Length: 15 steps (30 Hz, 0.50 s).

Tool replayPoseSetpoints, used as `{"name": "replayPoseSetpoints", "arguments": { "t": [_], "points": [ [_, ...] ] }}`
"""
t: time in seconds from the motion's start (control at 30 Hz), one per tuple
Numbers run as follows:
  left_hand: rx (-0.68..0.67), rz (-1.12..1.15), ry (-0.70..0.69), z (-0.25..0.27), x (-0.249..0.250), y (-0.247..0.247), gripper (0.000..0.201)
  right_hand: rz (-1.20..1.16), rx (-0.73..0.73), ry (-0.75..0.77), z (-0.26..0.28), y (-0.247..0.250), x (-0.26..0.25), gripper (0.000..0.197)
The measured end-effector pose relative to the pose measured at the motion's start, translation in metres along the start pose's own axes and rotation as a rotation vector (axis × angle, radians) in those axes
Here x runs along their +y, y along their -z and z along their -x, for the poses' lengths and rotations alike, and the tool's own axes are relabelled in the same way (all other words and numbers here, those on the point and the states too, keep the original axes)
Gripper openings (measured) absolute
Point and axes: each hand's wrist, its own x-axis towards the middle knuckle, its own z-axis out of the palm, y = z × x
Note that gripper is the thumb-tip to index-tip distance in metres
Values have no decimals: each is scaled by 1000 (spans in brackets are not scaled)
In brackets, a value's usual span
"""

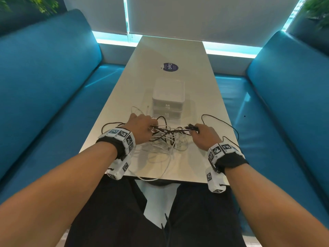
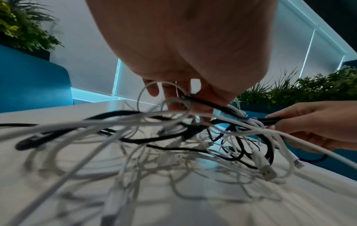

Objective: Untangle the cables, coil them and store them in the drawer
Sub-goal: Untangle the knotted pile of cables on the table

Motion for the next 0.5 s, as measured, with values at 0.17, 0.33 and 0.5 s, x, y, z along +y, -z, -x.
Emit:
{"name": "replayPoseSetpoints", "arguments": {
  "t": [0.17,0.33,0.5],
  "points": [
    [106,14,-7,-6,24,-1,49,-48,-39,85,1,-7,-9,19],
    [88,80,-86,-18,64,-10,30,-51,-34,102,2,-13,-12,18],
    [10,-92,6,-16,58,-32,23,-22,-9,127,1,-9,-5,20]
  ]
}}
